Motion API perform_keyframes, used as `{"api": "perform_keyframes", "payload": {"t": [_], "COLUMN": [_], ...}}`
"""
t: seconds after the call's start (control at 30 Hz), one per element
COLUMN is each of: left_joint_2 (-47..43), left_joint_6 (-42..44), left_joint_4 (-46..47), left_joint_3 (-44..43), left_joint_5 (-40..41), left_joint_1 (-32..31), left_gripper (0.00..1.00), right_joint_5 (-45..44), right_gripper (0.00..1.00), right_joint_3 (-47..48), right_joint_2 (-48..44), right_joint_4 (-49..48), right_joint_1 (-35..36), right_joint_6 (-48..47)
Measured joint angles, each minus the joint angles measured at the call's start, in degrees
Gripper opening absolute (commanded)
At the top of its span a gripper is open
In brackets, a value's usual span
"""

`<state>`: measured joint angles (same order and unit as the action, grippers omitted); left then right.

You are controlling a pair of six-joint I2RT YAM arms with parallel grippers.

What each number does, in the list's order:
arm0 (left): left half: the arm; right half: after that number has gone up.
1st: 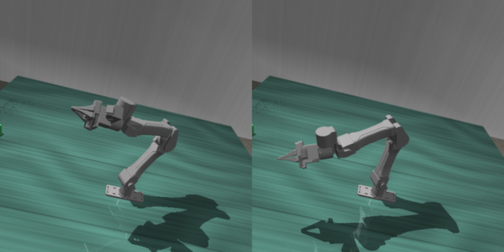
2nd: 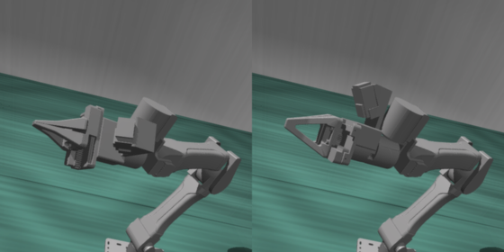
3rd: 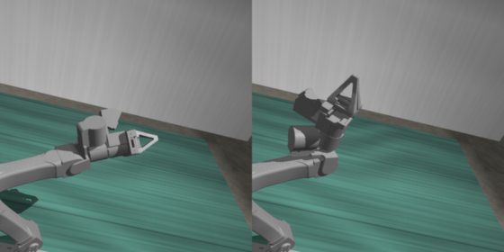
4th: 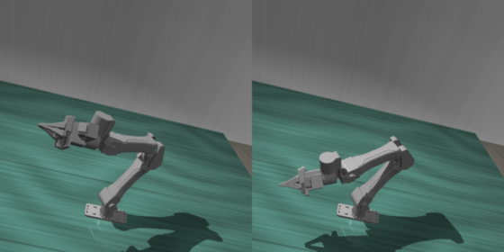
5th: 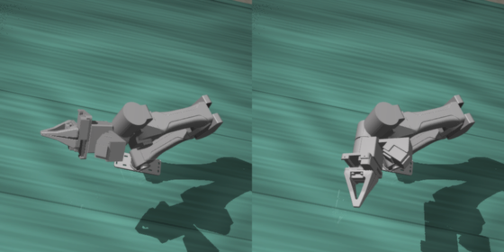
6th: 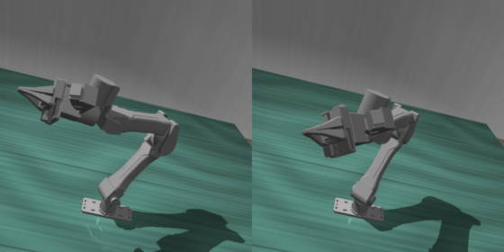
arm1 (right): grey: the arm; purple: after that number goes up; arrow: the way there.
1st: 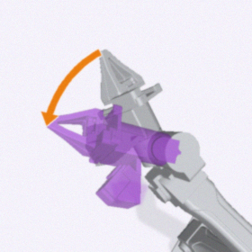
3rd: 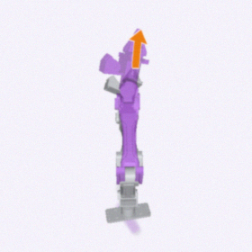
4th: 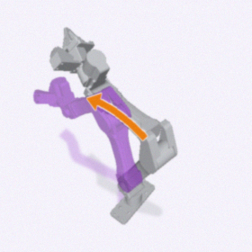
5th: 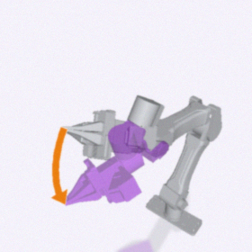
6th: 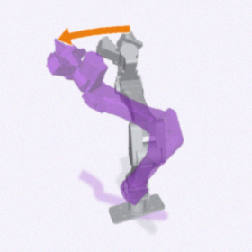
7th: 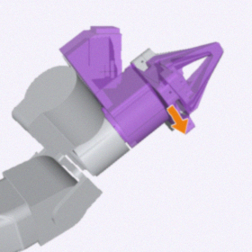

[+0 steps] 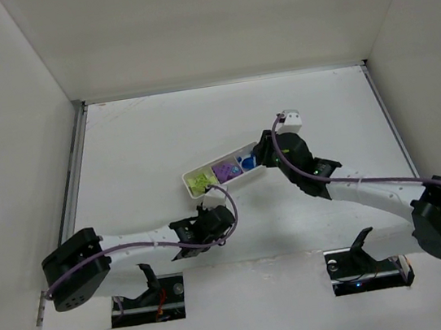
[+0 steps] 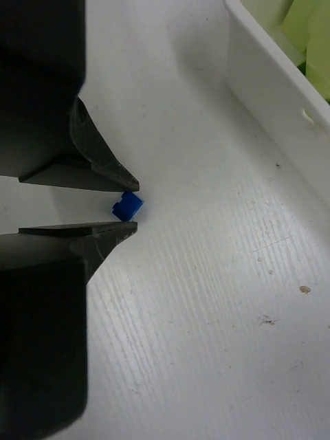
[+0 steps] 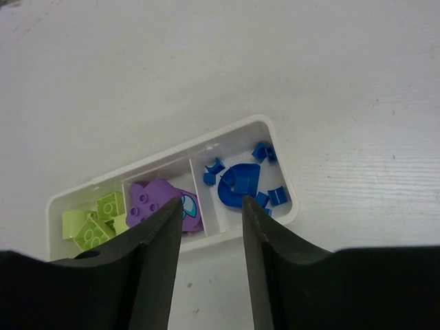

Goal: Sort the legos into containers by color

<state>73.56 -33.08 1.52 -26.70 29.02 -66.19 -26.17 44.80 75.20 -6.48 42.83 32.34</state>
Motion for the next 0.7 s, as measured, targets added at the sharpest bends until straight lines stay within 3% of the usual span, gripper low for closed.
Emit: {"api": "perform_keyframes", "payload": {"t": [0.33,0.7], "left_joint_2": [-4.4,13.7], "left_joint_6": [1.7,7.1], "left_joint_4": [-2.8,10.2], "left_joint_3": [-10.3,-24.9], "left_joint_5": [-0.5,-3.6], "left_joint_1": [0.0,7.9], "left_gripper": [0.16,0.17], "right_joint_5": [-4.1,-9.0], "right_gripper": [0.62,0.66], "right_joint_3": [-7.0,-16.4], "right_joint_2": [-10.0,-13.4], "right_joint_4": [-0.6,-3.5], "right_joint_1": [-1.8,-9.5], "right_joint_6": [-1.1,0.6]}}
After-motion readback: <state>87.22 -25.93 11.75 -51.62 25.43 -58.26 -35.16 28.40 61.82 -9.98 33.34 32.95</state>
